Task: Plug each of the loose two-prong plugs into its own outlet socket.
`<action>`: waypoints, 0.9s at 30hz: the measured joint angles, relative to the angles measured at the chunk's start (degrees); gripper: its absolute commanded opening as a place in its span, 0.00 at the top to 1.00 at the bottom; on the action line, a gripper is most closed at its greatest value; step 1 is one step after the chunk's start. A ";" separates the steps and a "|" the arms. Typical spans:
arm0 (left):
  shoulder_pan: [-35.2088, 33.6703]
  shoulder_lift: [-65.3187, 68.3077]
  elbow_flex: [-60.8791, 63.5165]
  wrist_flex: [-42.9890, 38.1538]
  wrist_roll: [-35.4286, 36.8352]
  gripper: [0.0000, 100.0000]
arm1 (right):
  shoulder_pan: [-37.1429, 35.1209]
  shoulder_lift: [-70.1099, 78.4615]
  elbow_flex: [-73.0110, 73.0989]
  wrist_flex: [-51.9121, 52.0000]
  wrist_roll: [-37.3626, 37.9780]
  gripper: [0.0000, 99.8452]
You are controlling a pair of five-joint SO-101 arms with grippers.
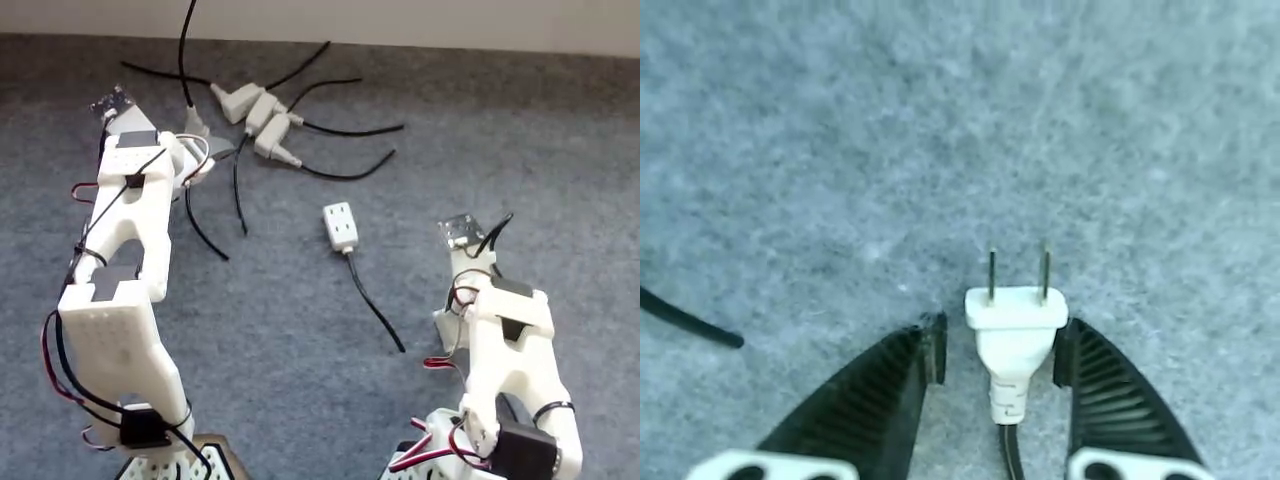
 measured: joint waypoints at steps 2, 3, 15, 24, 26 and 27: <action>0.00 0.00 0.00 0.00 0.00 0.54 | 0.00 0.00 0.00 0.00 0.00 0.82; 0.00 0.00 0.00 0.00 0.00 0.54 | 0.00 0.00 0.00 0.00 0.00 0.82; 0.00 0.00 0.00 0.00 0.00 0.54 | -0.79 0.09 1.67 -7.65 -10.20 0.82; 0.00 0.00 0.00 0.00 0.00 0.54 | -0.88 -0.35 0.09 -0.97 -4.75 0.82; 0.00 0.00 0.00 0.00 0.00 0.54 | -0.88 -0.35 -0.70 0.97 -4.75 0.82; 0.00 0.00 0.00 0.00 0.00 0.54 | -0.88 -0.35 -0.79 1.58 -4.75 0.82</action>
